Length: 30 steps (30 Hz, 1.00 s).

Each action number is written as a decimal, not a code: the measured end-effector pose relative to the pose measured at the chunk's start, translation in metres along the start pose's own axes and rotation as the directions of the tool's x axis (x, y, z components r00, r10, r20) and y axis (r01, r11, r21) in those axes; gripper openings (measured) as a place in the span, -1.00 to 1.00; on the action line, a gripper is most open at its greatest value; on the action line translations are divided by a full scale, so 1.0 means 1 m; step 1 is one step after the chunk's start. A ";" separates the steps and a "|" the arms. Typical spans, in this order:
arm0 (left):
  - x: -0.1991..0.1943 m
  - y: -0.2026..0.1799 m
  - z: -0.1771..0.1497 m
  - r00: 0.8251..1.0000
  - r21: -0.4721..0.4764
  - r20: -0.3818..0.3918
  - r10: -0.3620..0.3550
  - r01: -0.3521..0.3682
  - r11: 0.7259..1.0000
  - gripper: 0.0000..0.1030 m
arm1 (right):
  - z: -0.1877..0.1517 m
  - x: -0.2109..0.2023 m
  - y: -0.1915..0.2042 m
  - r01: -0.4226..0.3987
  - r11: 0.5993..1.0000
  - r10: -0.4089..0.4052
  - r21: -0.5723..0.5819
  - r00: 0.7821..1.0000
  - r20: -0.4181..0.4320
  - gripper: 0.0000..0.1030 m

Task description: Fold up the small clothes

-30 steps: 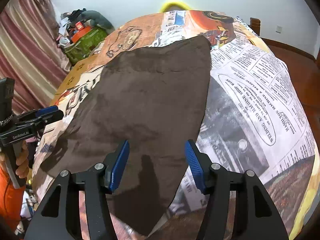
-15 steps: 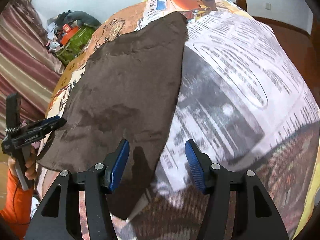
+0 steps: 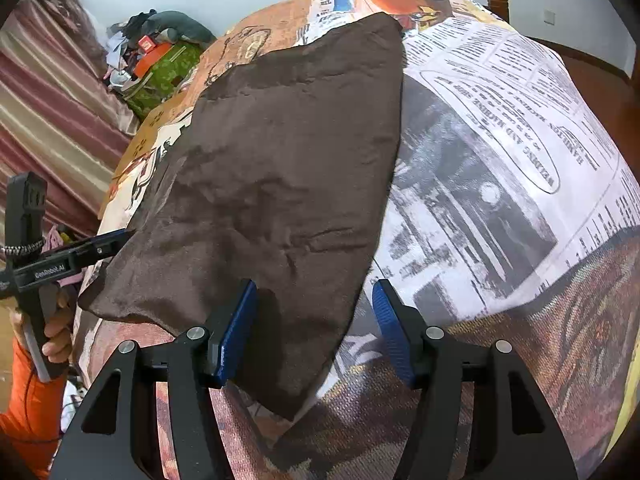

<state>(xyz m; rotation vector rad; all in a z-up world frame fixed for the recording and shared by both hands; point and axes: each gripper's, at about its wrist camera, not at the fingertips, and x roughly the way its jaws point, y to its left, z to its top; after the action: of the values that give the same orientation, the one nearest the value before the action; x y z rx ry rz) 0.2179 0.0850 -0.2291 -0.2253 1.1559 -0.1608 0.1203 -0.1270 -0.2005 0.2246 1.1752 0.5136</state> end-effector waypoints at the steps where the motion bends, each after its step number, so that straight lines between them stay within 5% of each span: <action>1: -0.003 -0.001 0.000 1.000 0.002 0.008 -0.006 0.006 1.000 0.14 | 0.000 0.002 0.001 -0.002 1.000 0.002 -0.005 1.000 -0.001 0.14; 7: 0.006 -0.006 -0.004 1.000 0.019 -0.021 -0.021 0.022 1.000 0.15 | -0.002 0.010 0.012 0.031 0.997 -0.032 -0.074 0.999 -0.004 0.14; 10: 0.010 -0.006 -0.005 0.999 0.013 -0.014 -0.028 0.028 1.000 0.15 | -0.003 0.011 0.014 0.027 0.995 -0.028 -0.098 1.000 -0.008 -0.14; 16: 0.012 -0.010 -0.006 0.994 0.004 -0.017 -0.112 0.112 0.994 -0.66 | -0.005 0.014 0.016 0.005 0.994 -0.007 -0.105 1.000 -0.015 -0.81; 23: 0.002 -0.018 -0.002 0.996 0.029 0.008 -0.093 0.093 0.995 -0.74 | -0.007 0.005 0.018 -0.011 0.995 0.013 -0.097 1.000 0.025 -0.86; 30: -0.030 -0.037 0.018 0.990 0.097 0.126 -0.065 0.053 0.994 -0.74 | 0.011 -0.025 0.024 -0.023 0.993 0.039 -0.115 0.989 0.145 -0.86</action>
<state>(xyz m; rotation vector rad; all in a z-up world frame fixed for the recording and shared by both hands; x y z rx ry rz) 0.2221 0.0585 -0.1860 -0.1840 1.0107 -0.2486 0.1168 -0.1180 -0.1655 0.1804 0.9974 0.5794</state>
